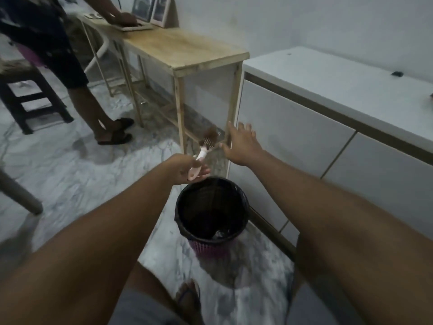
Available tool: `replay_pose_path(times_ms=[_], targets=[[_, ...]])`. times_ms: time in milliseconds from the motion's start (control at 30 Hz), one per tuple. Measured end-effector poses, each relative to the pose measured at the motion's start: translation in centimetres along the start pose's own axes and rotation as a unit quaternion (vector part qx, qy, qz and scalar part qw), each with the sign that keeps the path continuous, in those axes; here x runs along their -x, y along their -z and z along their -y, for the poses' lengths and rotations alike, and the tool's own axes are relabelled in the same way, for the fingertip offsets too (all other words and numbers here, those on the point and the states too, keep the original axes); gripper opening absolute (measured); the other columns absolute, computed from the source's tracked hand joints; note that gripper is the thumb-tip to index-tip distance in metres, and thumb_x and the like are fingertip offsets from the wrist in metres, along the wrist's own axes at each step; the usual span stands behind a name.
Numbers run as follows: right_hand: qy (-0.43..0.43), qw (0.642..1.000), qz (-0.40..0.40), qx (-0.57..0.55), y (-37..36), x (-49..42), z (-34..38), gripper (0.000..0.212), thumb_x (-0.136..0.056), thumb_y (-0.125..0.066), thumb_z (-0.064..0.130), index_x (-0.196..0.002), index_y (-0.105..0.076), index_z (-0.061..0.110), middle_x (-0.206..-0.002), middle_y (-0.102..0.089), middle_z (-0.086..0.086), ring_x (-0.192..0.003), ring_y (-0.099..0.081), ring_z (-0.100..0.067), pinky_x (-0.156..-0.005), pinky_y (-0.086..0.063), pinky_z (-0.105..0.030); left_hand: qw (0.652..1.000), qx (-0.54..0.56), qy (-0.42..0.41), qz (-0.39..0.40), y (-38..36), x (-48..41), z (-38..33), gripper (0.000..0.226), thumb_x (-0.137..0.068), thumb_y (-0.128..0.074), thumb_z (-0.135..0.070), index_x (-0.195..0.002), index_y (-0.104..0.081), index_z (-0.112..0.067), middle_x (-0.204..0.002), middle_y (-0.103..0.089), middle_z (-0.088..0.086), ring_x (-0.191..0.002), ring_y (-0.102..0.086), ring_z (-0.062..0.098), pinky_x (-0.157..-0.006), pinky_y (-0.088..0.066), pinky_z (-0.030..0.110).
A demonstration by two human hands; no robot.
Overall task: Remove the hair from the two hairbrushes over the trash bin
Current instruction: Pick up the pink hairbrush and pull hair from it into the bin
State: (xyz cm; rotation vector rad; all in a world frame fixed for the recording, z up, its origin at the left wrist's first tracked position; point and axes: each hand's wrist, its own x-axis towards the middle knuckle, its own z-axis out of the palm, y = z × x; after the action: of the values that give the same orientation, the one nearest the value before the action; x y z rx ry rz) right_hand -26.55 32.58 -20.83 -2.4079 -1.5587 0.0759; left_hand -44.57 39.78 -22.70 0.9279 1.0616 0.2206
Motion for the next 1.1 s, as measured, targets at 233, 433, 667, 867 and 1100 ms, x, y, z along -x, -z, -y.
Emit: replay_pose_path(times_ms=[233, 433, 667, 867, 1100], targets=[[0.006, 0.998, 0.055, -0.037, -6.8, -0.3, -2.7, 0.074, -0.091, -0.051, 0.046, -0.151, -0.021, 0.015, -0.153, -0.029, -0.02, -0.143, -0.019, -0.046, -0.116, -0.023, -0.056, 0.996, 0.016, -0.009, -0.087, -0.3, -3.7, 5.2, 0.017, -0.093, -0.064, -0.002, -0.109, -0.064, 0.004, -0.095, -0.068, 0.013, -0.075, -0.065, 0.016, -0.047, -0.052, 0.023], [0.021, 0.989, 0.099, -0.109, -13.2, 0.1, -4.1, 0.066, -0.095, -0.053, 0.036, -0.15, -0.027, 0.012, -0.153, -0.033, -0.016, -0.143, -0.026, -0.039, -0.117, -0.027, -0.05, 0.987, 0.012, -0.03, -0.157, 0.1, -8.1, 9.0, 0.026, -0.091, -0.069, -0.007, -0.114, -0.069, 0.005, -0.086, -0.067, 0.014, -0.065, -0.064, 0.014, -0.047, -0.051, 0.02], [-0.003, 0.973, 0.11, -0.203, -18.2, 0.6, -4.0, 0.054, -0.097, -0.055, 0.029, -0.144, -0.042, 0.007, -0.142, -0.052, -0.016, -0.133, -0.046, -0.033, -0.108, -0.038, -0.036, 0.985, -0.034, -0.022, -0.169, 0.1, -11.2, 13.5, 0.018, -0.095, -0.064, -0.01, -0.112, -0.069, -0.007, -0.091, -0.063, 0.011, -0.068, -0.058, 0.014, -0.052, -0.046, 0.023], [-0.087, 0.937, 0.124, -0.313, -21.8, -0.2, -5.1, 0.046, -0.091, -0.065, 0.02, -0.134, -0.056, 0.006, -0.125, -0.067, -0.011, -0.119, -0.061, -0.023, -0.095, -0.04, -0.02, 0.986, -0.026, 0.003, -0.163, -1.1, -14.2, 15.7, 0.023, -0.094, -0.061, -0.011, -0.113, -0.073, -0.016, -0.087, -0.063, 0.007, -0.063, -0.054, 0.015, -0.049, -0.04, 0.026], [-0.165, 0.907, 0.082, -0.378, -26.5, -0.8, -6.8, 0.023, -0.084, -0.074, 0.015, -0.105, -0.074, 0.005, -0.085, -0.076, -0.009, -0.072, -0.073, -0.015, -0.079, -0.061, -0.039, 0.988, -0.028, 0.012, -0.151, -1.0, -16.8, 17.9, 0.017, -0.097, -0.06, -0.011, -0.105, -0.072, -0.019, -0.092, -0.064, 0.009, -0.064, -0.055, 0.015, -0.049, -0.042, 0.026]])
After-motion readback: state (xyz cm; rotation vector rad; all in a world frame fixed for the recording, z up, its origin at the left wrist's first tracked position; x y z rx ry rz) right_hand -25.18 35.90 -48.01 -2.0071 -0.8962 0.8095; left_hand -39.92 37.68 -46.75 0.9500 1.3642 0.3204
